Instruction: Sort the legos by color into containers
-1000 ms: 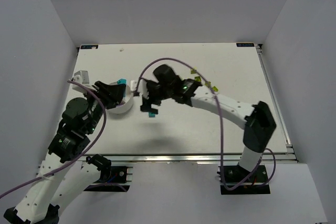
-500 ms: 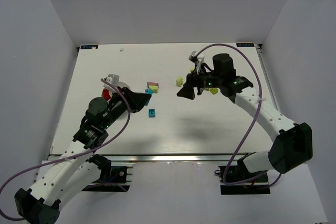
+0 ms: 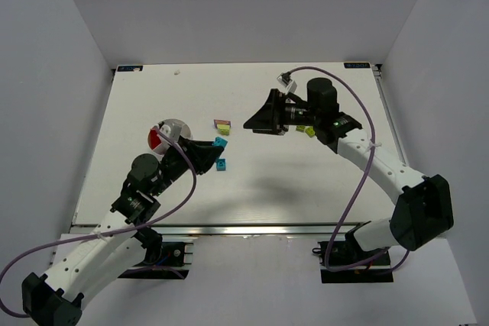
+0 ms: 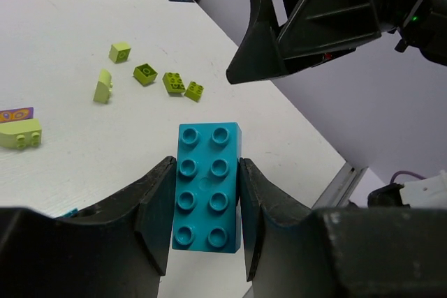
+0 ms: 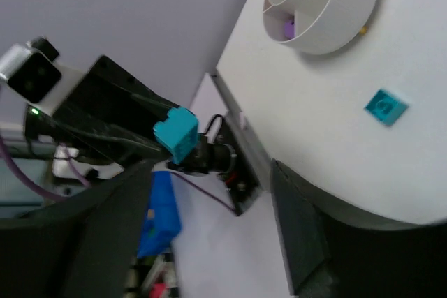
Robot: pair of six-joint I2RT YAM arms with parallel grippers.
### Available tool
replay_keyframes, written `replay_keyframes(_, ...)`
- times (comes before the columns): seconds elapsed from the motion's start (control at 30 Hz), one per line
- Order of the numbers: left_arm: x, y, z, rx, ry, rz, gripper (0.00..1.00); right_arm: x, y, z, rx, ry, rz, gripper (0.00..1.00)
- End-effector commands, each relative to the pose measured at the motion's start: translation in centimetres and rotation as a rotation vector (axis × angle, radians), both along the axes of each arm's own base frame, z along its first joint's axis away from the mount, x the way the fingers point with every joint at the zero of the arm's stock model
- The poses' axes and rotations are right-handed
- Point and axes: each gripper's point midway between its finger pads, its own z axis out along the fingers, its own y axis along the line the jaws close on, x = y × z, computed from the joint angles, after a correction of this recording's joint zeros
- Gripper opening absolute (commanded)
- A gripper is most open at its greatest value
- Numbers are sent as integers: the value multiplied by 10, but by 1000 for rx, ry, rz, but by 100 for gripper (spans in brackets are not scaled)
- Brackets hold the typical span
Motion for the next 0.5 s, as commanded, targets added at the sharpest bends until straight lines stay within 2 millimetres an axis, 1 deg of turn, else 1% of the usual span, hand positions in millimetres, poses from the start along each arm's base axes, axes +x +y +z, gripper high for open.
replay_keyframes(0.0, 6, 0, 0, 45, -57, 29, 12, -3, 20, 23, 60, 71, -5, 89)
replay_keyframes(0.13, 8, -8, -4, 87, -59, 29, 13, -14, 34, 20, 55, 86, 26, 89)
replay_keyframes(0.17, 8, -10, -5, 96, -58, 26, 13, -13, 37, 22, 54, 76, 19, 89)
replay_keyframes(0.2, 8, -14, -8, 114, -56, 20, 13, -17, 42, 24, 56, 71, 32, 89)
replay_keyframes(0.23, 10, -14, -7, 119, -59, 29, 13, -16, 45, 21, 51, 76, 32, 89)
replay_keyframes(0.27, 10, -16, -8, 131, -61, 26, 13, -19, 50, 24, 54, 61, 44, 89)
replay_keyframes(0.37, 11, -20, -10, 147, -59, 32, 13, -17, 56, 17, 31, 56, 48, 90)
replay_keyframes(0.43, 9, -23, -11, 152, -58, 25, 13, -14, 57, 12, 17, 58, 46, 89)
replay_keyframes(0.47, 11, -21, -10, 152, -61, 44, 13, -14, 57, 7, 1, 75, 41, 89)
